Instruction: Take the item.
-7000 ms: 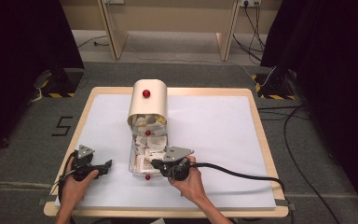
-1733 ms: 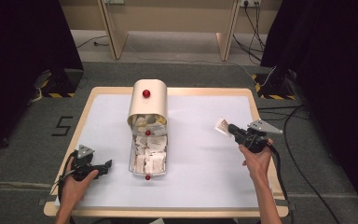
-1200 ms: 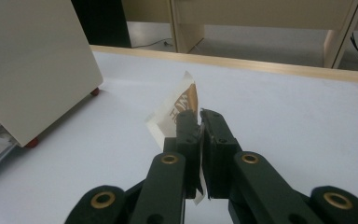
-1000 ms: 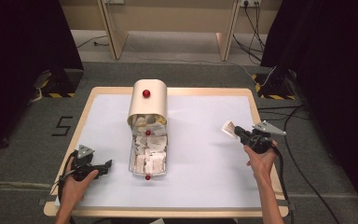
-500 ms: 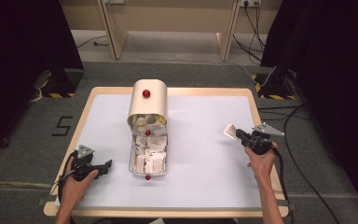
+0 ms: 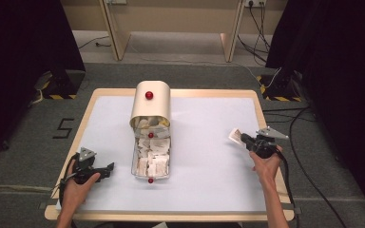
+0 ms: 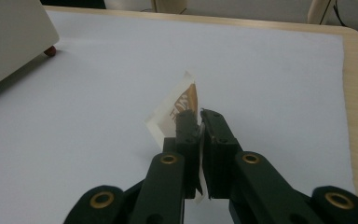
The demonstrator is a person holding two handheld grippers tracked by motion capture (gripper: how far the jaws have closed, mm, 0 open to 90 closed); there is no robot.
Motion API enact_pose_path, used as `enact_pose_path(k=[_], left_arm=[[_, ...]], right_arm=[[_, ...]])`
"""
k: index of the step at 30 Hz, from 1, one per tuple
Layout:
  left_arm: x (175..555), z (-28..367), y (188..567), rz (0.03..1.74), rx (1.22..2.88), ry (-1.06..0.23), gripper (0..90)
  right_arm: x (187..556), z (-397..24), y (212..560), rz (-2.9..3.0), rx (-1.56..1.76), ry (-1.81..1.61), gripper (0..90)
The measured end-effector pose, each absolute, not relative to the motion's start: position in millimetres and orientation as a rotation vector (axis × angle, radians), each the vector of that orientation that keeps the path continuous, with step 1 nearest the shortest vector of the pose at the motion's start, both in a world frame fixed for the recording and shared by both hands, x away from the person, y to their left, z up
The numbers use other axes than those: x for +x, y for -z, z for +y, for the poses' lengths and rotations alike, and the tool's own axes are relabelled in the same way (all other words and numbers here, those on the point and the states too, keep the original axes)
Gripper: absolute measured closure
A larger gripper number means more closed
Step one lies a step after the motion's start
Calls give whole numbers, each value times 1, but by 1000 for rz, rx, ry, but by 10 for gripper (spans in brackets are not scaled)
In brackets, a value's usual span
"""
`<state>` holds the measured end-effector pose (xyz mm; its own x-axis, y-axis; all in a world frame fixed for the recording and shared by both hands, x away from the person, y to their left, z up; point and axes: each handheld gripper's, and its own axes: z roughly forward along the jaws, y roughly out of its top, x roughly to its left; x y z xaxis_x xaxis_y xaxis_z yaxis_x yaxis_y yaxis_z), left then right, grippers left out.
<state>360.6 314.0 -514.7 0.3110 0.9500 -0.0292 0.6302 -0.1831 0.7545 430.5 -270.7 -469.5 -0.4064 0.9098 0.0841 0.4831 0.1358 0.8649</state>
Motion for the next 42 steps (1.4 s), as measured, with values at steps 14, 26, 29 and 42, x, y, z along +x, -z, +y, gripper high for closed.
enact_pose_path(k=[14,26,29,42], left_arm=[[361,314,515,1401,1905,-604,115],[361,314,515,1401,1905,-604,115],[361,314,515,1400,1904,-605,115],[361,314,515,1400,1905,-605,114]], right_arm=[[432,-273,474,1960,1345,-1190,860],[432,-274,473,1938,1381,-1200,759],[432,-274,470,1914,1395,-1203,665],[429,-268,456,1871,1376,-1245,479]])
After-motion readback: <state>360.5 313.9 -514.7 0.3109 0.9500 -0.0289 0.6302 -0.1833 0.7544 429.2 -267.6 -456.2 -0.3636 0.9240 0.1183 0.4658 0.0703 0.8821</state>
